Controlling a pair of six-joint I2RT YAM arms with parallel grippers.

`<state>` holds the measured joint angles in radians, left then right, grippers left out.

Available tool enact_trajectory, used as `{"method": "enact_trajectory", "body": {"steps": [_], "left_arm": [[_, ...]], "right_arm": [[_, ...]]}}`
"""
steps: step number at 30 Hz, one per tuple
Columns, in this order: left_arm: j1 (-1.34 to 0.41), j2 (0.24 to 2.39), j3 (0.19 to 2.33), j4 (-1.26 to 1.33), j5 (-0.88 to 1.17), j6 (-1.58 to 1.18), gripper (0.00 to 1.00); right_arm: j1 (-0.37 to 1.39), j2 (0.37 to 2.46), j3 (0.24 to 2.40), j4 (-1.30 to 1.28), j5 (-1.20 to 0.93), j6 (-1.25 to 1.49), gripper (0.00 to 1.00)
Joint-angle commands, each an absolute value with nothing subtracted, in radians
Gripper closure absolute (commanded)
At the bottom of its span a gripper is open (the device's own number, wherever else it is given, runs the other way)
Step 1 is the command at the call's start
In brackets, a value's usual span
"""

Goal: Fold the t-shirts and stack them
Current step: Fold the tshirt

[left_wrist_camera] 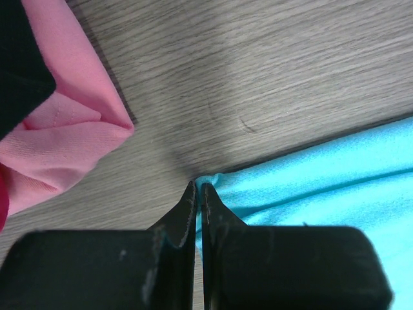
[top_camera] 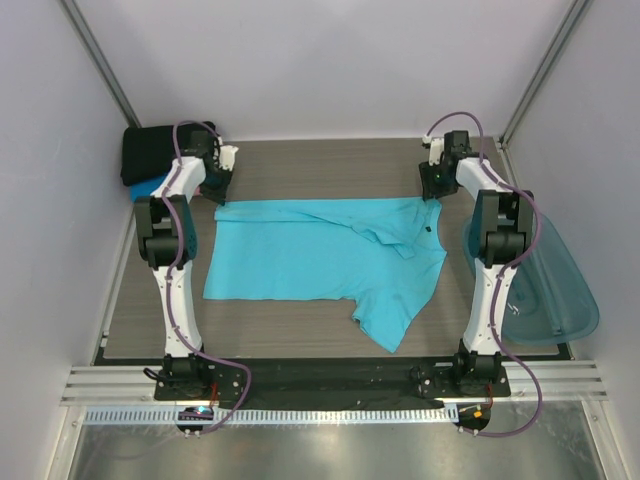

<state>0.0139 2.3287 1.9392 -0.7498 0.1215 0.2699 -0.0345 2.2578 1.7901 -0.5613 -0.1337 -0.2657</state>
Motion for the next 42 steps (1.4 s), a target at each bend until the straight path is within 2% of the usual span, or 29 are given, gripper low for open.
{"method": "enact_trajectory", "body": {"steps": [1, 4, 6, 7, 9, 10, 12, 19, 25, 30, 35, 42], "left_arm": [[0.009, 2.341, 1.898, -0.785, 0.097, 0.285, 1.0], [0.011, 2.338, 1.893, -0.785, 0.089, 0.291, 1.0], [0.011, 2.333, 1.888, -0.784, 0.083, 0.296, 1.0], [0.012, 2.332, 1.888, -0.784, 0.08, 0.296, 1.0], [0.011, 2.333, 1.887, -0.782, 0.077, 0.298, 1.0], [0.012, 2.335, 1.89, -0.778, 0.075, 0.299, 1.0], [0.012, 2.335, 1.896, -0.779, 0.077, 0.299, 1.0], [0.015, 2.263, 1.959, -0.79, 0.101, 0.279, 1.0], [0.02, 2.036, 1.96, -0.795, 0.167, 0.264, 1.0], [0.02, 1.844, 1.892, -0.81, 0.213, 0.247, 1.0], [0.021, 1.574, 1.743, -0.811, 0.221, 0.247, 1.0], [0.02, 1.211, 1.663, -0.885, 0.209, 0.281, 1.0]], "right_arm": [[-0.034, 2.278, 1.795, -0.563, -0.143, -0.284, 0.52], [-0.04, 2.289, 1.79, -0.569, -0.152, -0.288, 0.53], [-0.048, 2.29, 1.779, -0.574, -0.164, -0.285, 0.59], [-0.051, 2.29, 1.775, -0.577, -0.169, -0.282, 0.7], [-0.06, 2.289, 1.76, -0.577, -0.184, -0.282, 0.82], [-0.063, 2.289, 1.758, -0.575, -0.187, -0.279, 0.93], [-0.075, 2.286, 1.761, -0.563, -0.193, -0.276, 0.99], [-0.089, 2.191, 1.893, -0.557, -0.181, -0.324, 0.99], [-0.089, 1.945, 1.919, -0.563, -0.231, -0.331, 0.99], [-0.089, 1.72, 1.781, -0.578, -0.285, -0.345, 0.99], [-0.089, 1.41, 1.597, -0.577, -0.311, -0.37, 0.99], [-0.089, 1.01, 1.509, -0.664, -0.342, -0.377, 0.99]]}}
